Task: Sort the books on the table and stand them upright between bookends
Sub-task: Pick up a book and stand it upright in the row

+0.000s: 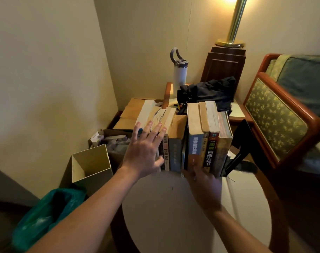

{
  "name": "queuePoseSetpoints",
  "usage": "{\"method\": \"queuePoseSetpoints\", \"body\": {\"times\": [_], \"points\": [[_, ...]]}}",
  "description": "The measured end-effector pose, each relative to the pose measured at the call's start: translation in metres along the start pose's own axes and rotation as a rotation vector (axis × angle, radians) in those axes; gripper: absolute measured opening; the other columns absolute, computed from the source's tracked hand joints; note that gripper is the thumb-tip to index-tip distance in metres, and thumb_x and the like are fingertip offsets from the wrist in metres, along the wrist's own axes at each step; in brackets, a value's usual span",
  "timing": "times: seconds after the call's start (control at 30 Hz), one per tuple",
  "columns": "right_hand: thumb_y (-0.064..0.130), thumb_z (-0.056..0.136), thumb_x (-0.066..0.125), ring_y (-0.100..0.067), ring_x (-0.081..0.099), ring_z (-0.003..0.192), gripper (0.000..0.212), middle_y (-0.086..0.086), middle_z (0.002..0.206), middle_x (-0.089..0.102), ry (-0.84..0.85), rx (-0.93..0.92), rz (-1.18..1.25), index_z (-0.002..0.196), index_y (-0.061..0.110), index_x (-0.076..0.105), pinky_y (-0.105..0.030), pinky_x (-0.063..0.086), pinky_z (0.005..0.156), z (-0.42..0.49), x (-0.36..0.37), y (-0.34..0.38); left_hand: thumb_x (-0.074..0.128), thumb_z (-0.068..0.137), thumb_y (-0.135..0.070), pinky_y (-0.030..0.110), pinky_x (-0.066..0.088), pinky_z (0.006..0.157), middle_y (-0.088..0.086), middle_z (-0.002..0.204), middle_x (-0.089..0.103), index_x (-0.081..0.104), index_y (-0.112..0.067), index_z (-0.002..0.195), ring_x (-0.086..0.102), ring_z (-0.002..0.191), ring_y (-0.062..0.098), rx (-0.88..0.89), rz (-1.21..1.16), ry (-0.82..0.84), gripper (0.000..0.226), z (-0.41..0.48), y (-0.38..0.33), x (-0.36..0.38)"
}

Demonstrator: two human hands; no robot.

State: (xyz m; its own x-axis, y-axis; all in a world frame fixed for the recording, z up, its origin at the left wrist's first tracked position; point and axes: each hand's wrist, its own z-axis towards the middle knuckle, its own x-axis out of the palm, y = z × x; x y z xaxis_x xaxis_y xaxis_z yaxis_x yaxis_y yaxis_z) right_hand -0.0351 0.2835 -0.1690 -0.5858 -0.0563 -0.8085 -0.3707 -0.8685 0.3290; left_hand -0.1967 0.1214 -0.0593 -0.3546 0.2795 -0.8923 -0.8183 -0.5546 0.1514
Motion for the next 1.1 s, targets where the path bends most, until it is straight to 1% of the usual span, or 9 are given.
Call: {"method": "queuePoseSetpoints", "body": {"times": [0.07,0.13,0.2,0.27,0.33,0.47,0.8,0.93,1.1], "points": [[0.052,0.096,0.055,-0.02,0.067,0.088,0.035,-0.002,0.104,0.069,-0.086,-0.115,0.002,0.103,0.019,0.064,-0.033,0.055,0.061,-0.018,-0.002,0.002,0.058,0.082,-0.056,0.059,0.003,0.122,0.005,0.161,0.031,0.028,-0.02,0.155,0.021,0.151,0.029,-0.002,0.0,-0.001,0.087,0.0,0.0,0.0],[0.049,0.096,0.053,-0.03,0.061,0.113,0.04,-0.011,0.128,0.062,-0.1,-0.179,-0.047,0.121,0.018,0.06,-0.046,0.056,0.084,-0.033,0.0,-0.001,0.059,0.081,-0.056,0.059,0.003,0.122,0.005,0.161,0.031,0.029,-0.02,0.155,0.022,0.151,0.029,0.0,0.004,-0.001,0.087,0.0,0.0,0.001],[0.048,0.096,0.051,-0.038,0.044,0.137,0.054,-0.019,0.151,0.044,-0.066,-0.211,-0.161,0.142,0.019,0.051,-0.055,0.043,0.105,-0.039,0.001,-0.005,0.059,0.081,-0.056,0.058,0.002,0.122,0.005,0.161,0.032,0.029,-0.02,0.155,0.022,0.151,0.029,-0.002,0.005,-0.001,0.088,0.0,-0.001,0.0],[0.048,0.097,0.045,-0.041,0.023,0.149,0.061,-0.021,0.161,0.026,-0.001,-0.245,-0.258,0.152,0.02,0.041,-0.06,0.029,0.114,-0.036,0.0,-0.005,0.059,0.081,-0.056,0.058,0.002,0.122,0.005,0.161,0.032,0.029,-0.02,0.155,0.022,0.151,0.029,-0.005,0.007,-0.003,0.088,0.0,-0.001,-0.001],[0.049,0.097,0.039,-0.042,0.014,0.15,0.062,-0.022,0.163,0.018,0.06,-0.254,-0.311,0.153,0.024,0.037,-0.063,0.023,0.116,-0.029,0.002,-0.003,0.059,0.081,-0.056,0.058,0.002,0.122,0.005,0.16,0.032,0.029,-0.02,0.155,0.022,0.151,0.029,-0.005,0.01,-0.007,0.087,0.0,-0.002,-0.001],[0.055,0.096,0.032,-0.043,0.015,0.15,0.063,-0.022,0.164,0.014,0.142,-0.253,-0.373,0.153,0.028,0.037,-0.066,0.022,0.115,-0.02,0.01,-0.01,0.06,0.081,-0.055,0.058,0.002,0.122,0.005,0.16,0.033,0.03,-0.02,0.155,0.023,0.15,0.029,0.001,0.012,-0.015,0.087,0.0,0.0,0.001],[0.054,0.094,0.035,-0.045,0.011,0.15,0.067,-0.021,0.165,0.01,0.196,-0.188,-0.437,0.155,0.026,0.034,-0.068,0.021,0.115,-0.02,0.007,-0.007,0.058,0.082,-0.053,0.059,0.004,0.122,0.006,0.161,0.031,0.03,-0.019,0.155,0.02,0.151,0.029,-0.004,0.024,0.0,0.086,0.001,0.0,0.001],[0.059,0.092,0.038,-0.044,0.006,0.151,0.075,-0.021,0.165,0.005,0.198,-0.157,-0.363,0.157,0.024,0.026,-0.064,0.013,0.118,-0.025,-0.016,0.016,0.06,0.084,-0.046,0.061,0.01,0.12,0.01,0.166,0.014,0.028,-0.015,0.157,0.004,0.154,0.031,-0.004,-0.033,-0.077,0.085,-0.009,-0.003,0.001],[0.046,0.096,0.051,-0.036,0.002,0.153,0.073,-0.018,0.166,0.004,0.146,-0.39,-0.194,0.158,0.018,0.024,-0.055,0.019,0.12,0.004,-0.07,0.043,0.062,0.086,-0.055,0.062,0.013,0.12,0.019,0.166,0.001,0.015,-0.006,0.158,0.0,0.153,0.039,-0.207,-0.171,-0.188,0.099,-0.045,-0.03,0.021]]}}
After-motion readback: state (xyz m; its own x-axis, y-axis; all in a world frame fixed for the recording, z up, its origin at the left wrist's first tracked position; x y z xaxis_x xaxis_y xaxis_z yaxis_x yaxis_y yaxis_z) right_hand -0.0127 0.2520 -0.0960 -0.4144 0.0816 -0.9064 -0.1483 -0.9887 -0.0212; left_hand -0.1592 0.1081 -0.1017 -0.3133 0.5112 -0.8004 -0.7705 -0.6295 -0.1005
